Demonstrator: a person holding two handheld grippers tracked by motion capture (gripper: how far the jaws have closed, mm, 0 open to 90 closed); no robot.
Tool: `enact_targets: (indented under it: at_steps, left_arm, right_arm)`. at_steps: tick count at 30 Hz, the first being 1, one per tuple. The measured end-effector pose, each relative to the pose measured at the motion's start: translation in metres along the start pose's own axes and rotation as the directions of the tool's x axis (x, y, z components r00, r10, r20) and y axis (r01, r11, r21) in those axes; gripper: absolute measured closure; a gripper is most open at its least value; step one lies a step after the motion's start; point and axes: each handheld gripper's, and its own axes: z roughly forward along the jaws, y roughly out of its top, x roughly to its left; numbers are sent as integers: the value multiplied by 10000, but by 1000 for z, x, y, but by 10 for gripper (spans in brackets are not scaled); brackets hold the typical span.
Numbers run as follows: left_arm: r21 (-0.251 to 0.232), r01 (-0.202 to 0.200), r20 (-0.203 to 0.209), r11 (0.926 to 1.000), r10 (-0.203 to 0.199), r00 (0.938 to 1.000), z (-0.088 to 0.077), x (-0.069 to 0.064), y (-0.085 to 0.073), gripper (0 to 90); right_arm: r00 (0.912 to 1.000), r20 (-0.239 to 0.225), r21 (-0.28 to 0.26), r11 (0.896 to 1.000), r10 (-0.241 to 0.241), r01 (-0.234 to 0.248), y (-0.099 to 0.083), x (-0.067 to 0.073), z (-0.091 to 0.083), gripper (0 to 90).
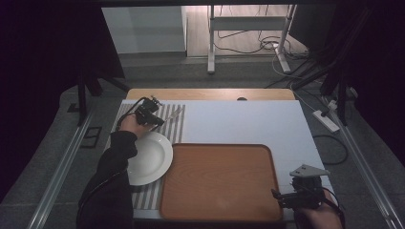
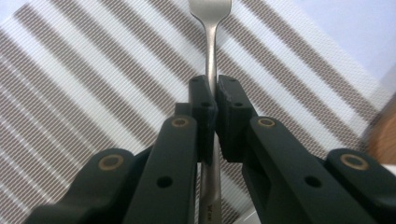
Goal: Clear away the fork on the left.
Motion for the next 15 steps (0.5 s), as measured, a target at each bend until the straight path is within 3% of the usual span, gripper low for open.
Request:
enact_targets:
  at_steps: [15]
  left_arm:
    - [-82,-753,330,9971,755,9966,1,-36,21,854]
  right_arm:
    - [10000,-1,-15,10000,-4,4,0,0,0,2]
